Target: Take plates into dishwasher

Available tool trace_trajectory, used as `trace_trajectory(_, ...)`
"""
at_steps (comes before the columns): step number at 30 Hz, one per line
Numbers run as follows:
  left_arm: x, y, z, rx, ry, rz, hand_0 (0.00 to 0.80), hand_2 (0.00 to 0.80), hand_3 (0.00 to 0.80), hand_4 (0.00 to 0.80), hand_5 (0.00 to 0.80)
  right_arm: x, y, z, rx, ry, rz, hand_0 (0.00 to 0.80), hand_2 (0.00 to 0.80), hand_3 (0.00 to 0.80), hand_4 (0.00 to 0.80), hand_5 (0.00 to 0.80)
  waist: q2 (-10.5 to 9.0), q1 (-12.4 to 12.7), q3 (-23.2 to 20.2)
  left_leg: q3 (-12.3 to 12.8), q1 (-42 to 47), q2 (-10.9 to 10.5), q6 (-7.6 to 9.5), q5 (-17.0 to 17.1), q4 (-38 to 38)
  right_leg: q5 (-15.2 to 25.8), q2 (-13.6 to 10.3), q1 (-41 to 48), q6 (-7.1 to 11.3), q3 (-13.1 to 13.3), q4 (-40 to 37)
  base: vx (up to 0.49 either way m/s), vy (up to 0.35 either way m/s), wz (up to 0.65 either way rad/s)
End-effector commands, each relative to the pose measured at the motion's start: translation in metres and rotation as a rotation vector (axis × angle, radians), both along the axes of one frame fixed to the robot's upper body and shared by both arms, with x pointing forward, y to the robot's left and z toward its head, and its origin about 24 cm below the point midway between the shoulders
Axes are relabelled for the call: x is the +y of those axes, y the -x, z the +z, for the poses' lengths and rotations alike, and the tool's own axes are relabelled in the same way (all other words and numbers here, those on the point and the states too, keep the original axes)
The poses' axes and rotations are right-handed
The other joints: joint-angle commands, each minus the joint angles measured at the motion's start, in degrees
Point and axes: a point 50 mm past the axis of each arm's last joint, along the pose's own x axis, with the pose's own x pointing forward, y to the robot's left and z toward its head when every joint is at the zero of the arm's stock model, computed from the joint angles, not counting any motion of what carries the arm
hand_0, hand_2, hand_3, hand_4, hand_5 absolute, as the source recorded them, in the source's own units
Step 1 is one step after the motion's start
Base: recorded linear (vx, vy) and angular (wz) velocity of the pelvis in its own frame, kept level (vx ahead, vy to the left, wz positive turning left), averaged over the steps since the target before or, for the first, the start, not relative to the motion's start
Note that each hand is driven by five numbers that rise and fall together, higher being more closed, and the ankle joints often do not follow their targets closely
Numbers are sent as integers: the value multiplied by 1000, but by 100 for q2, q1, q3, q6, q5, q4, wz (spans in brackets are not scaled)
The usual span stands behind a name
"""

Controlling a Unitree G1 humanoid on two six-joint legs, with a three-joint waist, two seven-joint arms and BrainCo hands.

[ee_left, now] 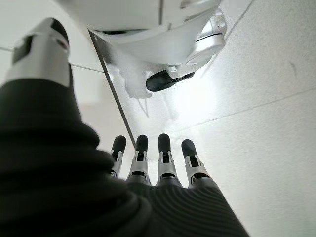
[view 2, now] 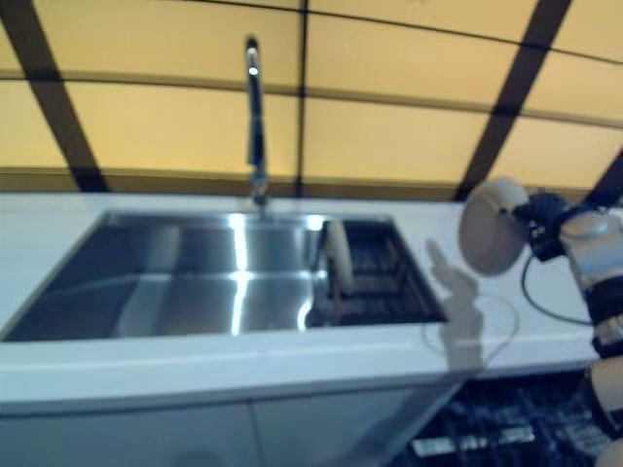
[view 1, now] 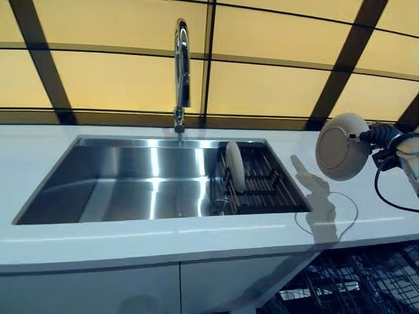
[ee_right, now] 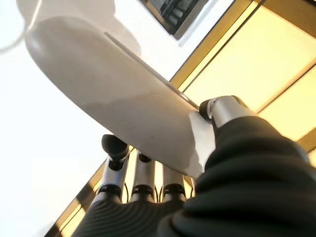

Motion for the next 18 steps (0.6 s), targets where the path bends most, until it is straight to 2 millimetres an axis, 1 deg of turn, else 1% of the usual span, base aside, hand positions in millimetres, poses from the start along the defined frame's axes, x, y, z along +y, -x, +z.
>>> trace_trajectory(1, 14, -6, 5, 9, -52, 5, 0, 0, 0, 0, 0, 5, 5, 52, -126, 137, 34, 800, 800, 800, 800, 800, -330, -38, -156, 43, 108, -27, 103, -184, -14, 17, -312, 197, 439, 83, 90, -1, 38, -13)
trace_trajectory(4, 16, -9, 6, 6, -60, 3, 0, 0, 0, 0, 0, -3, 14, 51, -133, 150, 15, 800, 800, 800, 800, 800, -358, -175, -146, 130, 142, -11, 124, -223, -14, 75, -304, 133, 489, 196, 100, -3, 20, -21)
trace_trajectory(7, 18, -10, 7, 6, -64, 4, 0, 0, 0, 0, 0, -6, 17, 50, -134, 145, 13, 800, 800, 800, 800, 800, -379, -223, -146, 178, 154, -3, 132, -235, -14, 99, -294, 104, 506, 256, 98, -4, 9, -17)
trace_trajectory(9, 19, -12, 8, 0, -65, 14, 0, 0, 0, 0, 0, -10, 23, 49, -121, 154, 15, 800, 800, 800, 800, 800, -399, -353, -142, 262, 171, 8, 156, -255, -10, 139, -272, 40, 528, 361, 111, -3, 21, -19)
trace_trajectory(10, 19, -12, 8, -1, -65, 13, 0, 0, 0, 0, 0, -12, 24, 48, -118, 156, 13, 800, 800, 800, 800, 800, -402, -370, -141, 274, 174, 10, 159, -260, -8, 141, -268, 32, 530, 376, 114, -1, 17, -23)
trace_trajectory(13, 20, -12, 8, -2, -67, 15, 0, 0, 0, 0, 0, -19, 31, 41, -87, 170, 5, 800, 800, 800, 800, 800, -421, -483, -131, 352, 189, 13, 183, -283, -3, 176, -247, -16, 554, 475, 124, -3, 5, -23)
trace_trajectory(14, 21, -12, 8, -3, -68, 17, 0, 0, 0, 0, 0, -23, 35, 36, -75, 171, 1, 800, 800, 800, 800, 800, -435, -530, -122, 389, 196, 18, 193, -293, -2, 190, -238, -40, 567, 521, 129, -11, -3, -17)
trace_trajectory(18, 23, -14, 9, -4, -72, 14, 0, 0, 0, 0, 0, -30, 42, 29, -57, 154, -5, 800, 800, 800, 800, 800, -459, -633, -94, 456, 195, 23, 223, -310, 8, 217, -215, -119, 585, 623, 167, -22, -9, -18)
